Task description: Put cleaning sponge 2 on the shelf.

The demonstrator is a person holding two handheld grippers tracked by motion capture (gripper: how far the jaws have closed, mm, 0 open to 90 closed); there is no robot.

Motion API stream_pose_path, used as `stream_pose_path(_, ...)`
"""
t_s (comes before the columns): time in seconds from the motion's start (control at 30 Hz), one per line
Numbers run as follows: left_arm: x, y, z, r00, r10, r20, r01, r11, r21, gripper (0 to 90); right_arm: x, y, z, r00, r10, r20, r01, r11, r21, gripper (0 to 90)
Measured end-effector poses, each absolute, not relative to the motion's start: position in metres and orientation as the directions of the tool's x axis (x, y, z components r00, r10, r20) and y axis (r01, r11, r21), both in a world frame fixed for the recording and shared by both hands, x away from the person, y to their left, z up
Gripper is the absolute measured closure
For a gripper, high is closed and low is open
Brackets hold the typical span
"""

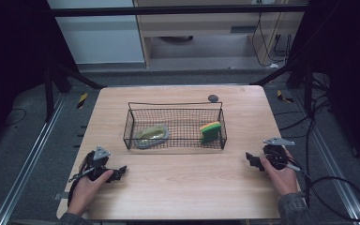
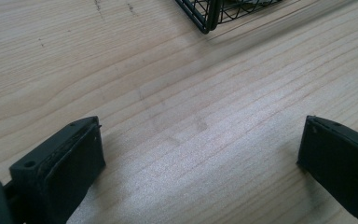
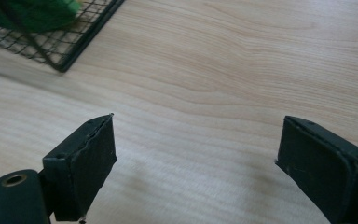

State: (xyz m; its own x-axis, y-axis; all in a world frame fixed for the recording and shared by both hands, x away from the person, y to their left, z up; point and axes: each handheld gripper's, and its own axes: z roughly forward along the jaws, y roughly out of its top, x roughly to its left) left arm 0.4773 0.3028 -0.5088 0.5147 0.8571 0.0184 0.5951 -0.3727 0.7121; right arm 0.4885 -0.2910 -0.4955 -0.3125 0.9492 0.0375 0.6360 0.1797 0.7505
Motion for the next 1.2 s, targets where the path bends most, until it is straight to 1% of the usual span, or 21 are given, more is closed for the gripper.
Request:
stream_pose_path(0.1,0.478,0.303,-0.509,0.515,0.857,0.019,0.595,-0.374,0.712,0.0,0.495,-0.294,-0.499,-0.293,0.955,0.040,0.631,0.162,0.759,11.2)
stream_pose_path(0.23,0.478,0.303,-0.509,0.516,0.856,0.020,0.594,-0.375,0.712,0.0,0.501,-0.297,-0.506,-0.266,0.961,0.076,0.653,0.122,0.747,10.6)
stream_pose_path(0.4,0.478,0.303,-0.509,0.515,0.857,0.020,0.594,-0.374,0.712,0.0,0.503,-0.299,-0.511,-0.248,0.966,0.067,0.649,0.114,0.752,9.6)
stream_pose_path(0.7,0.478,0.303,-0.509,0.515,0.857,0.020,0.594,-0.374,0.712,0.0,0.505,-0.295,-0.512,-0.247,0.967,0.054,0.657,0.127,0.743,4.8)
stream_pose_path(0.77,0.478,0.303,-0.509,0.514,0.857,0.020,0.595,-0.373,0.712,0.0,0.506,-0.293,-0.512,-0.250,0.968,0.035,0.657,0.143,0.740,3.9)
stream_pose_path(0.83,0.478,0.303,-0.509,0.515,0.857,0.020,0.594,-0.374,0.712,0.0,0.506,-0.290,-0.513,-0.261,0.965,0.010,0.661,0.171,0.730,1.0)
stream_pose_path(1.2,0.480,0.303,-0.509,0.515,0.857,0.020,0.595,-0.374,0.711,0.0,0.501,-0.286,-0.513,-0.261,0.965,0.003,0.664,0.177,0.727,0.8)
